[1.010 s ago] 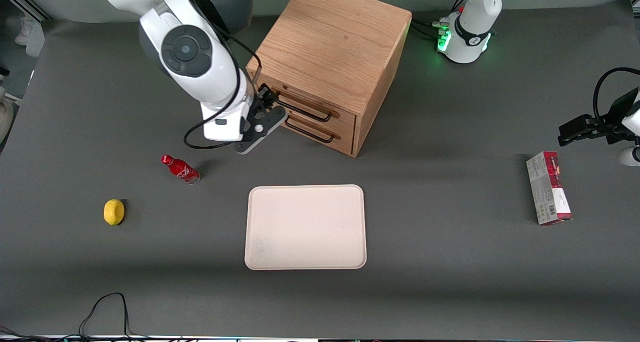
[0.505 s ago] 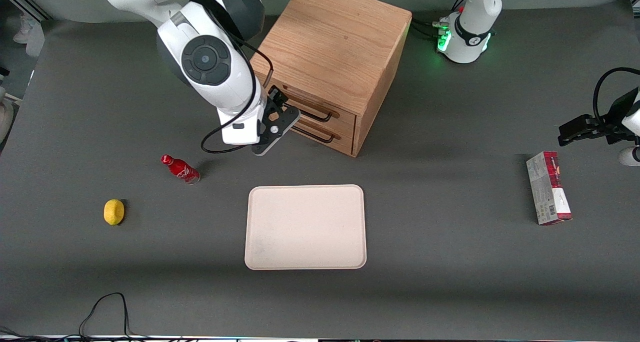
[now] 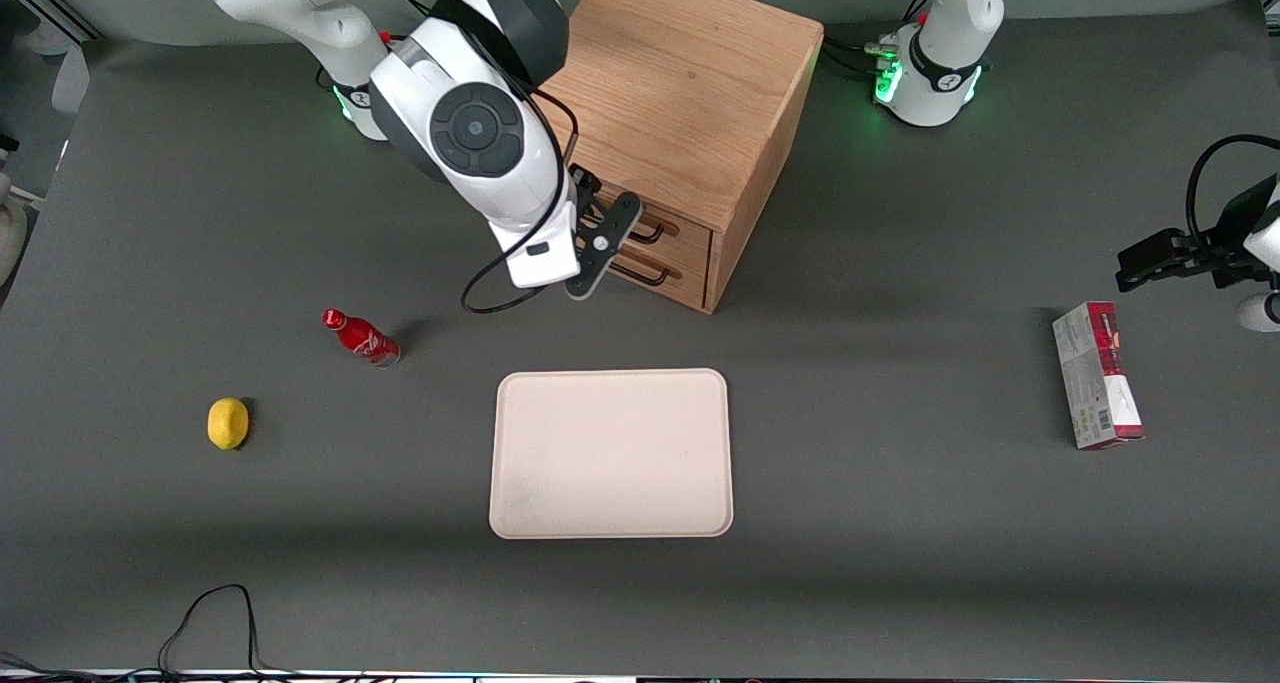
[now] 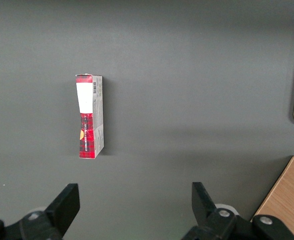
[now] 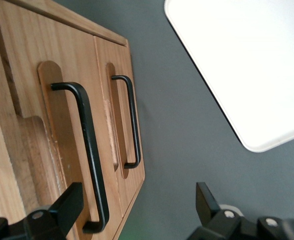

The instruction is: Open upper drawer

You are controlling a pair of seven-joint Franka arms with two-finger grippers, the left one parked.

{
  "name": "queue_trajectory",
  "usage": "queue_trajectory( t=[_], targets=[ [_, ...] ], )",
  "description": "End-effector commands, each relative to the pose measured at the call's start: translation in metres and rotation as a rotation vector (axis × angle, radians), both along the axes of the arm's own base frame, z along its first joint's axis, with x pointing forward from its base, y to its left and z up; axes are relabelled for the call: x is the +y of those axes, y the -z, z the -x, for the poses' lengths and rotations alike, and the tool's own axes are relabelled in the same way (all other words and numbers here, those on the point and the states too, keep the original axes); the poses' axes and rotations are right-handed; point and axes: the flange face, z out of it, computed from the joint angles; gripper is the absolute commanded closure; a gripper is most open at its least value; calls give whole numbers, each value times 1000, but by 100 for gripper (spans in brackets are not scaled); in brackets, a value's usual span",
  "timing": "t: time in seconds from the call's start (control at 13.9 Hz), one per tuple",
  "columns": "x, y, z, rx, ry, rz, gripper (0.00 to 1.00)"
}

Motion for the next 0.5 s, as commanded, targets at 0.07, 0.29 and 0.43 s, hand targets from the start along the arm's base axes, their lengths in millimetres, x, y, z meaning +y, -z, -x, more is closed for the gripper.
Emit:
queue_trajectory(
  t=[0.07,0.29,0.43],
  targets=[
    [13,4,-3,8,-55,-29,0],
    [22,19,1,34,-78,-33,0],
    [24,26,2,45,-81,-31,0]
  ],
)
